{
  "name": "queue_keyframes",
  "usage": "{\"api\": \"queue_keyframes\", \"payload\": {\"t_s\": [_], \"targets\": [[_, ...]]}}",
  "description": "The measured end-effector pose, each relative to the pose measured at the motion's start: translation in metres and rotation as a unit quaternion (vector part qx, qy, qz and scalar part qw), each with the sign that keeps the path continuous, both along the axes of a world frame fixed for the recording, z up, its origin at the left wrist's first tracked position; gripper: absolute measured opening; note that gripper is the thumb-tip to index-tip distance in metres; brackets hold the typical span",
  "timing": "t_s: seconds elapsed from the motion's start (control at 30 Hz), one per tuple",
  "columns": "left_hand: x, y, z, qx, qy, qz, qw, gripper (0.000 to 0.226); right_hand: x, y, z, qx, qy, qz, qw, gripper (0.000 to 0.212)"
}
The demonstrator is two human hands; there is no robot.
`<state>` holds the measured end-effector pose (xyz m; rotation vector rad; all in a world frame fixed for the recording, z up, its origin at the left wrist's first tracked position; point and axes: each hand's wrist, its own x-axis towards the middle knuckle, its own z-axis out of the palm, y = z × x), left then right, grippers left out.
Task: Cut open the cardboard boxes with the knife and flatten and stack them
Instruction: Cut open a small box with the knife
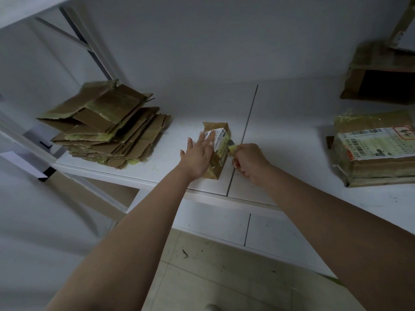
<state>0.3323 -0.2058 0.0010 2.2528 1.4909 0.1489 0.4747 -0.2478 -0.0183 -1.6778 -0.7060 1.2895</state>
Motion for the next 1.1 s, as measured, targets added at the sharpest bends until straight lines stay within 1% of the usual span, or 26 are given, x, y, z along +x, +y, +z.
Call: {"api": "queue_keyframes", "payload": {"t_s": [0.07, 0.13, 0.2, 0.37, 0.47, 0.6, 0.67, 0.7, 0.73, 0.8, 0.83, 0.93, 1.1], "targets": [[0.000, 0.000, 0.001, 0.001, -0.001, 0.004, 1.000, 0.048, -0.003, -0.009, 0.004, 0.000, -0.008, 0.039, 0.999, 0.024], [0.001, 0.000, 0.001, 0.005, 0.001, 0.006, 1.000, 0.048, -0.011, -0.019, 0.007, 0.003, -0.036, 0.084, 0.996, 0.025], [0.001, 0.000, 0.001, 0.004, 0.007, 0.006, 1.000, 0.049, -0.016, -0.027, 0.006, 0.014, -0.057, 0.101, 0.993, 0.027], [0.001, 0.000, 0.004, -0.004, 0.022, 0.002, 1.000, 0.050, -0.017, -0.044, 0.013, 0.014, -0.038, 0.136, 0.990, 0.019], [0.003, -0.001, 0.005, -0.003, 0.026, 0.003, 1.000, 0.051, -0.017, -0.055, 0.015, 0.012, -0.013, 0.159, 0.987, 0.023], [0.003, -0.002, 0.009, -0.022, 0.025, 0.001, 0.999, 0.051, -0.016, -0.064, 0.014, 0.028, -0.028, 0.186, 0.982, 0.018], [0.001, -0.001, 0.010, -0.045, 0.014, -0.005, 0.999, 0.052, -0.010, -0.067, 0.011, 0.063, -0.075, 0.204, 0.974, 0.017], [0.000, 0.000, 0.012, -0.058, 0.003, -0.007, 0.998, 0.053, -0.006, -0.068, 0.008, 0.087, -0.126, 0.214, 0.965, 0.018], [-0.001, 0.000, 0.014, -0.073, -0.012, -0.006, 0.997, 0.053, -0.004, -0.070, 0.005, 0.112, -0.198, 0.221, 0.949, 0.018], [-0.001, 0.000, 0.017, -0.096, -0.046, 0.005, 0.994, 0.052, -0.001, -0.073, -0.003, 0.152, -0.348, 0.217, 0.899, 0.017], [-0.001, -0.001, 0.018, -0.101, -0.059, 0.011, 0.993, 0.051, -0.002, -0.075, -0.007, 0.167, -0.397, 0.208, 0.878, 0.017], [-0.002, -0.001, 0.016, -0.102, -0.066, 0.016, 0.992, 0.051, -0.010, -0.079, -0.011, 0.213, -0.467, 0.193, 0.836, 0.020], [-0.002, 0.001, 0.013, -0.099, -0.053, 0.010, 0.994, 0.052, -0.019, -0.076, -0.013, 0.222, -0.528, 0.186, 0.798, 0.026]]}}
